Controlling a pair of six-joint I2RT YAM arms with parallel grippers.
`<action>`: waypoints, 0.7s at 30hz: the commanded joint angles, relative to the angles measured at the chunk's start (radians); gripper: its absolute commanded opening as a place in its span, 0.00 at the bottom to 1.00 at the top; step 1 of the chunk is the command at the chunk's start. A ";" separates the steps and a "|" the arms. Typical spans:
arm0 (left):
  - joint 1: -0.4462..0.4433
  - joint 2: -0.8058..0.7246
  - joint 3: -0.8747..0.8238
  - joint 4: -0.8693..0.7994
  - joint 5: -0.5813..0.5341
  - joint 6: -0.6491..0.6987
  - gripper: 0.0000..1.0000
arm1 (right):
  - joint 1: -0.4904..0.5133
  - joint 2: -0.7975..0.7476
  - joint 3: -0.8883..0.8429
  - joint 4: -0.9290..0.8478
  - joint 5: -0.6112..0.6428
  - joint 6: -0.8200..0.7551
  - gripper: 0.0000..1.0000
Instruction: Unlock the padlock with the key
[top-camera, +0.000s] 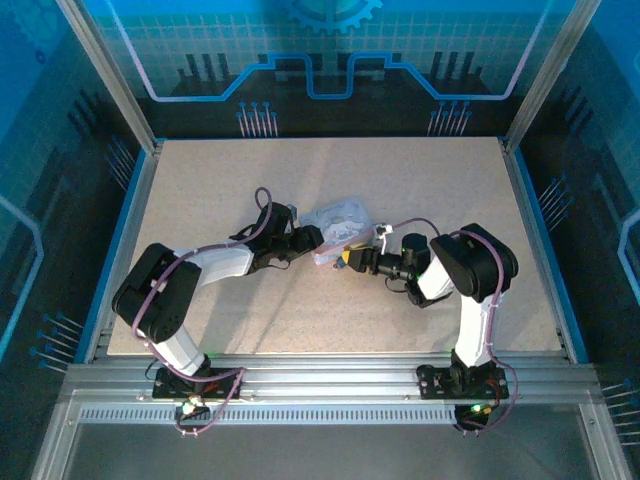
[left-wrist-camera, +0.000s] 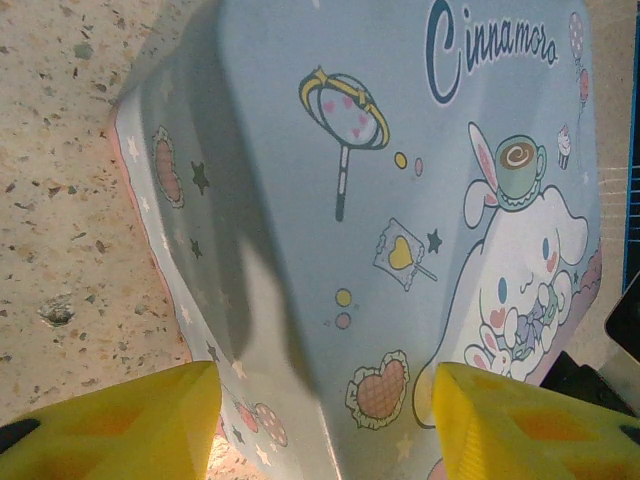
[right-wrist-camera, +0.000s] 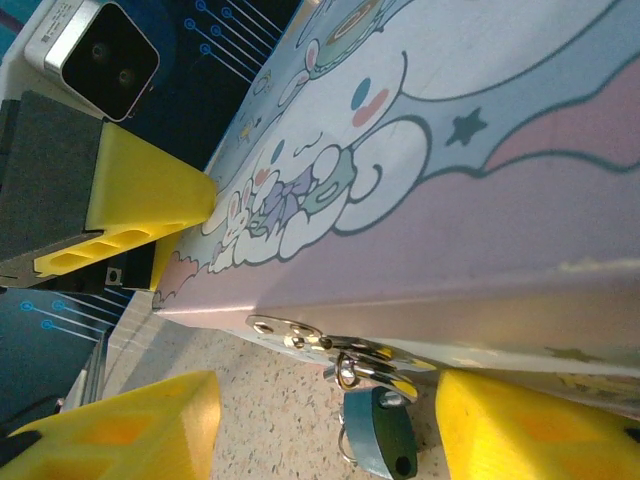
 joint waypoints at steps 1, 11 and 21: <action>-0.019 0.012 -0.030 -0.058 -0.007 0.005 0.59 | 0.022 0.023 0.018 0.016 -0.018 0.002 0.59; -0.021 0.010 -0.032 -0.057 -0.010 0.000 0.59 | 0.027 0.036 0.027 0.026 -0.036 0.003 0.50; -0.022 0.012 -0.032 -0.057 -0.013 -0.001 0.59 | 0.027 0.053 0.033 0.023 -0.030 0.006 0.36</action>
